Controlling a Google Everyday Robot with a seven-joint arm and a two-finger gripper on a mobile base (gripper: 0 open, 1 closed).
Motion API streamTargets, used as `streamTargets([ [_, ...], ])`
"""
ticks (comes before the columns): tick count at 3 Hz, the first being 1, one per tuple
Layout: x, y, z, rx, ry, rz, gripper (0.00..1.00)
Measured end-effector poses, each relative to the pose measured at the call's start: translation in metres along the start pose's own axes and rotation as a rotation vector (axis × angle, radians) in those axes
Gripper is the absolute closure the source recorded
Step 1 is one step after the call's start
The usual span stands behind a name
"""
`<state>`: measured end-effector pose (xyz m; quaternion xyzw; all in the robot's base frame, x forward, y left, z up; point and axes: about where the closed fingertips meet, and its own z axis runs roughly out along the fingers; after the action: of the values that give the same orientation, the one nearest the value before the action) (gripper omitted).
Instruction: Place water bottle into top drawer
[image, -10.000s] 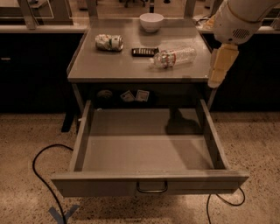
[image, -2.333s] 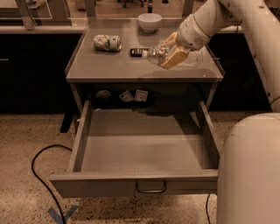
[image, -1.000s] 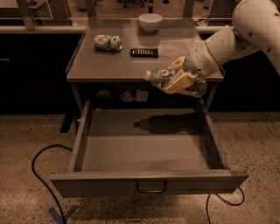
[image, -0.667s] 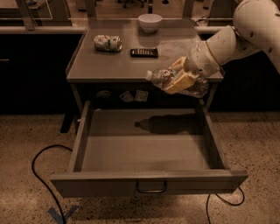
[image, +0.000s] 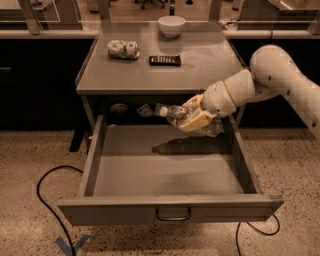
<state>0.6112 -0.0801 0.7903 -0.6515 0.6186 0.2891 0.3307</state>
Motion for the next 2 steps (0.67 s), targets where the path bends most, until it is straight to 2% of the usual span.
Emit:
streamTargets([
  [1,0.0389,0.0163,0.0472,-0.102,-0.110,-0.021,1.00],
  [2,0.0389,0.0163,0.0473,-0.102,-0.110,-0.021,1.00],
])
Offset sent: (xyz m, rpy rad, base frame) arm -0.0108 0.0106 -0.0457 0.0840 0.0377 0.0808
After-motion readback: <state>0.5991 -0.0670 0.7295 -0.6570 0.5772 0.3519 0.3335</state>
